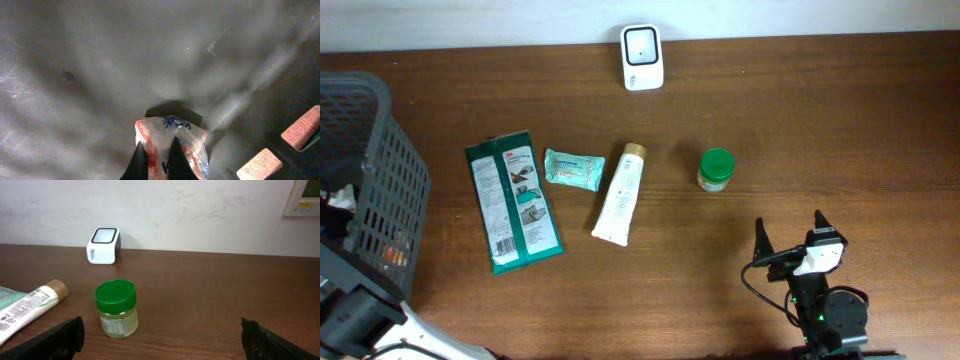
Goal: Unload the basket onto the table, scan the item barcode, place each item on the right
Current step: 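Reach the left gripper into the basket and grasp an orange snack bag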
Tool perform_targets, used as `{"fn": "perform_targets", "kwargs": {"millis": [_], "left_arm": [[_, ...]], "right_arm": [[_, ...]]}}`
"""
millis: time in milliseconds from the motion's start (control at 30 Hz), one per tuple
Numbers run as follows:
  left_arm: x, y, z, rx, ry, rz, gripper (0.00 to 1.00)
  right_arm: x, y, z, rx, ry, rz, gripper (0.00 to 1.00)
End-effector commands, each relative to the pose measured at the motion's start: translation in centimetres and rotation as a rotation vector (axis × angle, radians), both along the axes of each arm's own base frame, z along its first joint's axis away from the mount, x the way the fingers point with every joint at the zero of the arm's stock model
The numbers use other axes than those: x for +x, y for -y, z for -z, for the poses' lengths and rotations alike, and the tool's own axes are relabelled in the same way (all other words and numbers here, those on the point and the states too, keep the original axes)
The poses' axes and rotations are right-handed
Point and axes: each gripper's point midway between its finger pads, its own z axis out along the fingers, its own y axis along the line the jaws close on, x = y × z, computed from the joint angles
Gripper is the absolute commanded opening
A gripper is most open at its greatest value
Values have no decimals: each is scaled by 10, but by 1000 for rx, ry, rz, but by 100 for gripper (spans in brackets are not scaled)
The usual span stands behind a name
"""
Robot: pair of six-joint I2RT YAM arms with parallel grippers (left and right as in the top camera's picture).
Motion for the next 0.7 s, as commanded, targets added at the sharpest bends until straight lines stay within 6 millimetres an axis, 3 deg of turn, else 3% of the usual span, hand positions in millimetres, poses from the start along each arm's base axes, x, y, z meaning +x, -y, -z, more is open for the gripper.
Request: {"fn": "perform_targets", "kwargs": {"millis": [0,133,233,367,467,533,600,667], "left_arm": [[-5,-6,1,30,-38,-3,0],[11,-26,-34,95,10,-65,0],[34,-48,-96,195,124,-142,0],[64,-65,-220,378,389,-236,0],[80,-47,-288,441,561,-209,0],[95,-17,-325,441,668,-144,0],[108,12,-340,421,716,-115,0],[125,54,-345,363,751,-39,0]], "right_arm": [[0,-1,3,-8,-4,-1,98],[0,-1,3,-8,-4,-1,98],[0,-1,3,-8,-4,-1,98],[0,-1,3,-7,-4,-1,98],[0,-1,3,-8,-4,-1,98],[0,-1,3,-8,-4,-1,98],[0,-1,3,-8,-4,-1,98],[0,-1,3,-7,-4,-1,98]]}}
